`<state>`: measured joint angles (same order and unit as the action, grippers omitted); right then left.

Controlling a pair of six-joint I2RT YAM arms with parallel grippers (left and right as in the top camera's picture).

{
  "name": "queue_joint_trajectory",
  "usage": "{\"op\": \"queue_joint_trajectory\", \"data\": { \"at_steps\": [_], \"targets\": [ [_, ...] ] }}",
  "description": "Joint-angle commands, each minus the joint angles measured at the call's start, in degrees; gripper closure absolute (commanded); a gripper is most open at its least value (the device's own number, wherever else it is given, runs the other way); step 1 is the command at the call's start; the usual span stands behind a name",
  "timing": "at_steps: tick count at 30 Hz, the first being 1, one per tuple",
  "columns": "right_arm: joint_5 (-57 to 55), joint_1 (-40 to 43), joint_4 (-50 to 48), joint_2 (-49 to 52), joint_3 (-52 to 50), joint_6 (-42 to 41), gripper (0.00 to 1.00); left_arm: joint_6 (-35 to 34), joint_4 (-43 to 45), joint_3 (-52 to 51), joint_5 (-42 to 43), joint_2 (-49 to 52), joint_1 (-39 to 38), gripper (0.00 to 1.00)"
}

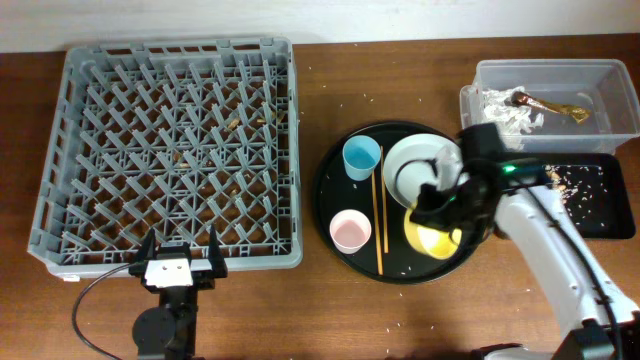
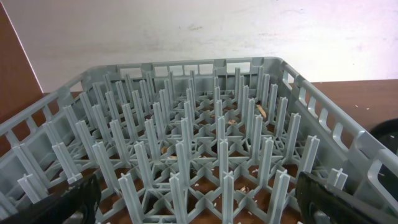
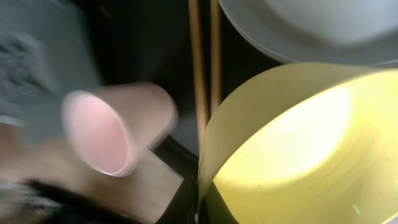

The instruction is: Sort waste into correct bins and load items into the dishwasher rack

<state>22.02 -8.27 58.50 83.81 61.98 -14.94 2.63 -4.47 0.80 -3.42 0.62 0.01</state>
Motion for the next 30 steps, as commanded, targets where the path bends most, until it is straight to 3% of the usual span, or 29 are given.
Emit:
{"op": "queue_joint_trajectory", "data": {
  "at_steps": [1, 8, 11, 15, 17, 18, 21, 26, 28, 30],
  "targets": [
    [-16.7, -6.8, 2.1, 0.6, 0.0, -1.9, 0.96, 0.9, -0.1, -0.3, 0.2, -0.2, -0.3, 0.01],
    [-17.4, -12.0, -0.4, 9.0, 0.0, -1.8, 0.96, 0.9, -0.1, -0.3, 0.2, -0.2, -0.3, 0.01],
    [-17.3, -12.0, -0.7, 9.9, 0.3, -1.9, 0.8, 0.9, 0.0, -0.3, 0.2, -0.2, -0.3, 0.01],
    [-14.7, -11.9, 3.9, 9.8, 11.0, -1.8, 0.74, 0.9, -0.1, -0.3, 0.2, -0.2, -0.3, 0.01],
    [-10.5, -12.0, 5.2, 9.8, 17.0, -1.8, 0.55, 0.9, -0.1, -0.3, 0.2, -0.2, -0.3, 0.01],
    [-7.8, -12.0, 4.5, 9.8, 17.4, -1.8, 0.51, 0.9, 0.0, -0.3, 0.2, -0.2, -0.3, 0.01],
    [-7.1, -13.2, 3.6, 11.0, 15.5, -1.8, 0.46, 0.9, -0.1, -0.3, 0.2, -0.2, -0.3, 0.01],
    [-7.5, -17.6, -0.5, 15.3, 9.0, -1.8, 0.46, 0.9, 0.0, -0.3, 0.2, -0.2, -0.3, 0.01],
    [-7.7, -17.6, -0.5, 16.9, 8.9, -1.8, 0.6, 0.9, 0.0, -0.3, 0.2, -0.2, -0.3, 0.01],
    [-8.8, -17.6, -0.5, 17.0, 8.9, -1.8, 0.81, 0.9, -0.1, -0.3, 0.2, -0.2, -0.3, 0.01]
  ]
}}
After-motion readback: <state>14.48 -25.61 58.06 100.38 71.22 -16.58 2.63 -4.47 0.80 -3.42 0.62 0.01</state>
